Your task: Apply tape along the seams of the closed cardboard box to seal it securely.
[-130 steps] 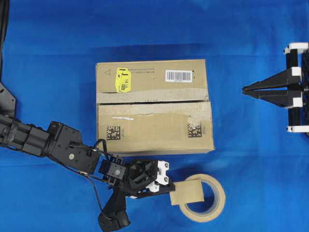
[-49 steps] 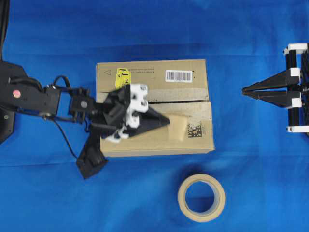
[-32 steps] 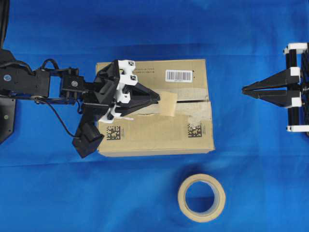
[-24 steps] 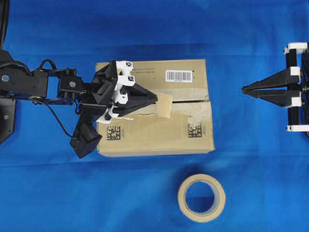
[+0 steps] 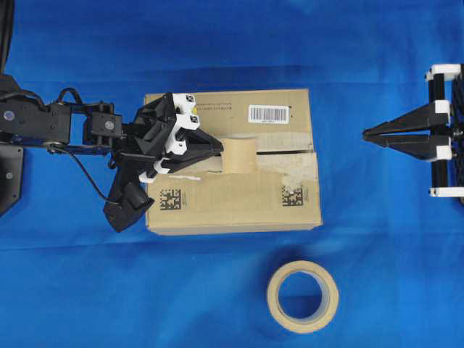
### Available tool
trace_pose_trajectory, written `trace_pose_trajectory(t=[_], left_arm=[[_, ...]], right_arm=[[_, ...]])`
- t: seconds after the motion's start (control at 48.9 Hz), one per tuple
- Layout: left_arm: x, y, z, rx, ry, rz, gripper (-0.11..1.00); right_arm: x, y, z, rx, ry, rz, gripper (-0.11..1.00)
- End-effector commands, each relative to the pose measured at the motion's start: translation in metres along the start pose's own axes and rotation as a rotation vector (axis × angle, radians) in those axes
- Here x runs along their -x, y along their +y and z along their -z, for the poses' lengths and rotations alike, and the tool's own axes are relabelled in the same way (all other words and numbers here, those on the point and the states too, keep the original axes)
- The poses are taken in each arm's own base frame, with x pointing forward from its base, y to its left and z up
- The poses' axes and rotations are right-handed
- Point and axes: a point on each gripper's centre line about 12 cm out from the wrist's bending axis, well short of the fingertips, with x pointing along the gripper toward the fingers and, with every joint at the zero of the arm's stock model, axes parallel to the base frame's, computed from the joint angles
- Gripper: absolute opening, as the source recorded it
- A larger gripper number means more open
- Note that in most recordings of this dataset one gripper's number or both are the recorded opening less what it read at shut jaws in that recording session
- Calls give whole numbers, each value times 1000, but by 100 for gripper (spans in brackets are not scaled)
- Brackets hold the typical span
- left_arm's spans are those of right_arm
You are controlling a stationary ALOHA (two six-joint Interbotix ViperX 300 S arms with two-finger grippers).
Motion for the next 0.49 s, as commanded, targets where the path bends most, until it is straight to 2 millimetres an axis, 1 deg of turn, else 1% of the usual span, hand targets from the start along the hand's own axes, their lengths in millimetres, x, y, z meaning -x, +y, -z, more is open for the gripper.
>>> trace_pose_trajectory(t=[0.0,0.307,0.47], left_arm=[[2,2,0,1,3,2,0],[2,-3,3,3,16,42,0],[2,-5,3,-1,17,52,0]], right_arm=[[-2,-1,-5,3,-11,3,12],[-5,-1,-2,-3,-5,3,13],[-12,-1,-2,-15,-11,4,15]])
